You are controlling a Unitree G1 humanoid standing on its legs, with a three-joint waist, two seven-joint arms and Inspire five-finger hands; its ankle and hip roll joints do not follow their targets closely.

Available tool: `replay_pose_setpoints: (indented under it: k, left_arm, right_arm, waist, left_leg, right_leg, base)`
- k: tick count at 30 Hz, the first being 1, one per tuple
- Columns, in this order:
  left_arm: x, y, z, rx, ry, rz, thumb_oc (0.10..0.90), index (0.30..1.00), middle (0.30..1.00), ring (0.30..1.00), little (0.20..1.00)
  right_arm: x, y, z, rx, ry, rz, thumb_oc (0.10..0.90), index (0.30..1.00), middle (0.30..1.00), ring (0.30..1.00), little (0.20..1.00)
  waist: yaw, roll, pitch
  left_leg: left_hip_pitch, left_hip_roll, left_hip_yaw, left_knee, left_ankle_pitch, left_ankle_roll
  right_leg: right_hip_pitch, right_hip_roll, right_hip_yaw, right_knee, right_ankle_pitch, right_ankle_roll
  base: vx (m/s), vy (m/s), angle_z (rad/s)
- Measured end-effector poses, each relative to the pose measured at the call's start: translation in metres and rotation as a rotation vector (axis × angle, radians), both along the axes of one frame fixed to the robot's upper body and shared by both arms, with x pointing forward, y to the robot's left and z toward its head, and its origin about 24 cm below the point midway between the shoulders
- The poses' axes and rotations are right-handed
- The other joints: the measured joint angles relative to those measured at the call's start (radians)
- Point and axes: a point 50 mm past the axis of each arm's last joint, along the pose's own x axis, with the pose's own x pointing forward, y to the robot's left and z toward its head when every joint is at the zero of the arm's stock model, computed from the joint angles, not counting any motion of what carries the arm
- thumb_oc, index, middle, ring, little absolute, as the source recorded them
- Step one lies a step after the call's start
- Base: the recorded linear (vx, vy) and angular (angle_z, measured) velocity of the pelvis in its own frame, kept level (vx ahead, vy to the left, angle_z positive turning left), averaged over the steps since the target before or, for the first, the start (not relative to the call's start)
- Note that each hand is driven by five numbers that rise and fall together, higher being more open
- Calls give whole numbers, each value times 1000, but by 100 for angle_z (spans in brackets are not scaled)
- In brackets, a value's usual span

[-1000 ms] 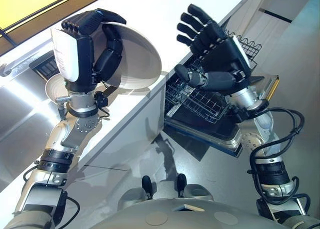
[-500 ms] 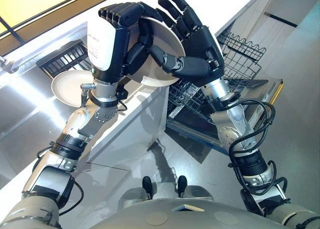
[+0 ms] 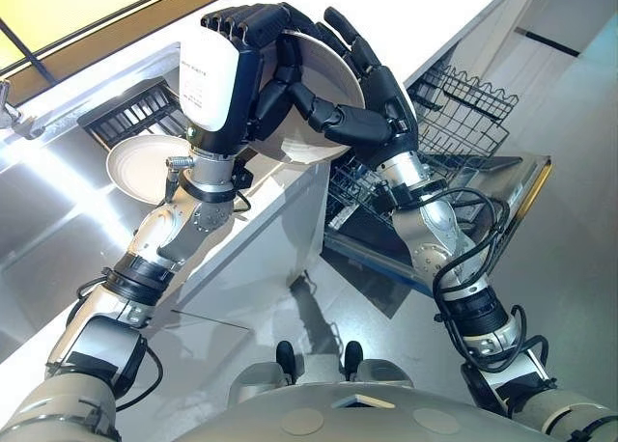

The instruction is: Pick up plates and place into dishwasher.

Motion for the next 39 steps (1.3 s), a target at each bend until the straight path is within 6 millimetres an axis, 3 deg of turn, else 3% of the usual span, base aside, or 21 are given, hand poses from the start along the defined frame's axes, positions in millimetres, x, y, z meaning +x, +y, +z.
replay_pose_setpoints:
  k: [7,19,27,35,39]
  left_arm:
    - [1,4,-1,56,-7,36,100,300,300,300,200]
    - [-8,9,11,122,-75,17,100,300,300,300,200]
    - [-9,31,19,111,-110,93,100,300,300,300,200]
    - [-9,32,18,110,-109,91,100,300,300,300,200]
    - [-7,34,13,107,-85,103,100,300,300,300,200]
  right_arm:
    - [2,-1,-5,-27,29,2,800,900,900,900,900]
    - [3,-14,-34,-189,128,21,800,900,900,900,900]
    - [5,-27,-29,-185,109,7,800,900,900,900,900]
    - [6,-29,-25,-143,92,0,800,900,900,900,900]
    - [5,-29,-25,-122,90,3,800,900,900,900,900]
  waist:
    - [1,0,0]
    - [5,0,0]
    - [18,0,0]
    - [20,4,-1]
    - [20,18,-10]
  left_leg:
    - [0,0,-1,0,1,0]
    - [0,3,15,0,1,0]
    - [11,17,43,0,-6,-10]
    - [17,18,55,0,-8,-12]
    - [17,18,55,0,-8,-12]
  right_leg:
    - [1,-1,-7,0,0,0]
    - [-5,-5,-13,0,0,0]
    - [-9,1,-44,0,3,-4]
    - [-10,7,-41,0,4,-6]
    - [-10,7,-39,0,5,-7]
  base:
    - [0,0,0]
    - [6,-8,-1]
    - [18,-35,-11]
    - [5,-17,-4]
    - [0,0,0]
